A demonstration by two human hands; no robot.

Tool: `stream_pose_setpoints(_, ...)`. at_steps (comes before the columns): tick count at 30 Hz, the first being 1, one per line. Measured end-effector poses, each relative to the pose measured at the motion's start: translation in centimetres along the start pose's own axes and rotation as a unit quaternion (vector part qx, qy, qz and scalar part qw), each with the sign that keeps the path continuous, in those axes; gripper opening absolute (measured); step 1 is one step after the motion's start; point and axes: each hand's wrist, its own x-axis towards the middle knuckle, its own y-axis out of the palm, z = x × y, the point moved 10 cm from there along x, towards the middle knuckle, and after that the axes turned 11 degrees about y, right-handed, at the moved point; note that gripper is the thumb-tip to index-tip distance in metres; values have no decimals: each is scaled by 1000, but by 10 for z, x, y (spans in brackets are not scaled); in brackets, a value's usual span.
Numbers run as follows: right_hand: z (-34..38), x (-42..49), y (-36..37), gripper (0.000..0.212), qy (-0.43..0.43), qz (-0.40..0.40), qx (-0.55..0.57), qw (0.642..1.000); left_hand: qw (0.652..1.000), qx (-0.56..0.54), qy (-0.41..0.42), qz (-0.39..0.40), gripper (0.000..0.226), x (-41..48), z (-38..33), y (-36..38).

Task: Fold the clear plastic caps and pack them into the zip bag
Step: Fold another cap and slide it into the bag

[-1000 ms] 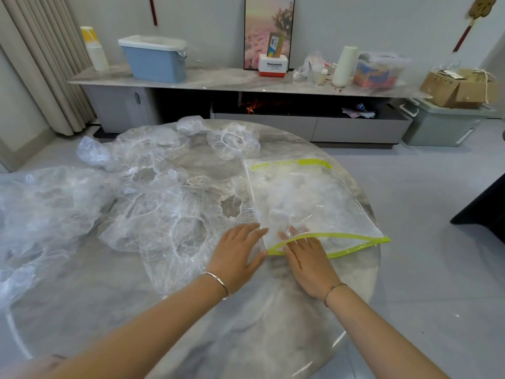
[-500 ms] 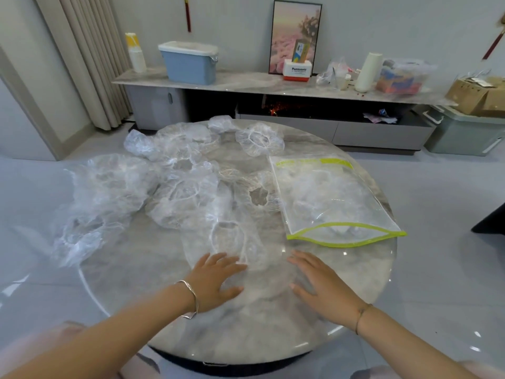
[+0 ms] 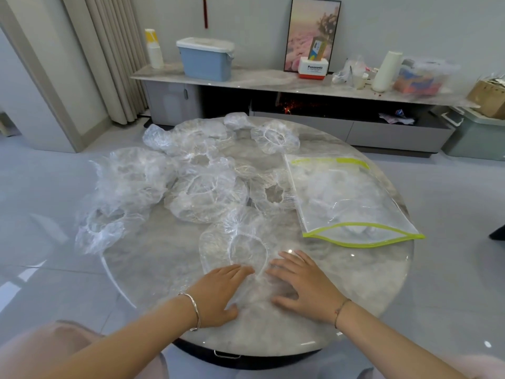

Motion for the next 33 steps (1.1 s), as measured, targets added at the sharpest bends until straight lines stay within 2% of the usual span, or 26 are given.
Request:
stream_pose_setpoints(2, 7, -2, 2, 63, -24, -9, -6, 1000, 999, -6, -12, -29, 57, 0, 2, -7)
stream_pose_setpoints(3, 12, -4, 2, 61, -34, -22, -16, 999, 999, -13, -21, -41, 52, 0, 4, -9)
stream_pose_setpoints(4, 16, -5, 3, 55, -40, -35, -26, 998, 998, -18, -24, -50, 54, 0, 5, -11)
stream_pose_setpoints(6, 20, -6, 0, 38, -55, -72, -27, 996, 998, -33, -23, -56, 71, 0, 4, -10)
stream_pose_setpoints(8, 20, -6, -8, 24, -52, -111, 30, 992, 996, -56, -19, -66, 79, 0, 7, -9)
stream_pose_setpoints(10, 11, -6, -22, 20, 10, -118, 153, 981, 995, -65, -16, -72, 75, 0, 10, -12)
stream_pose_setpoints(13, -10, -5, -25, 16, 138, -53, 367, 918, 996, -67, -28, -53, 76, -2, 15, -17)
stream_pose_setpoints(15, -25, -5, -30, 23, 186, -70, 447, 872, 994, -75, -40, -67, 71, -5, 19, -22)
stream_pose_setpoints(17, -39, -5, -33, 26, 228, -87, 494, 835, 982, -141, -58, -114, 39, -5, 23, -30)
stream_pose_setpoints(19, -50, -6, -30, 27, 258, -91, 511, 815, 955, -234, -90, -157, 15, -5, 30, -32)
stream_pose_setpoints(23, -64, -14, -16, 27, 304, -89, 473, 822, 912, -301, -172, -221, 11, -10, 48, -28)
stream_pose_setpoints(25, -70, -18, -13, 17, 333, -103, 440, 827, 913, -279, -203, -216, 6, -13, 56, -24)
stream_pose_setpoints(26, -72, -21, -16, 11, 342, -118, 405, 840, 920, -252, -214, -209, 13, -15, 58, -23)
stream_pose_setpoints(27, -71, -23, -22, 14, 342, -135, 355, 859, 934, -203, -210, -203, 26, -15, 58, -25)
stream_pose_setpoints(29, -55, -24, -41, 33, 271, -188, 264, 907, 964, -66, -144, -212, 49, -12, 42, -38)
stream_pose_setpoints(31, -22, -23, -55, 46, 157, -218, 169, 948, 978, 13, -69, -198, 62, -7, 21, -42)
stream_pose_setpoints(33, 9, -20, -43, 50, 71, -173, 95, 978, 986, 53, -45, -150, 64, -5, 12, -30)
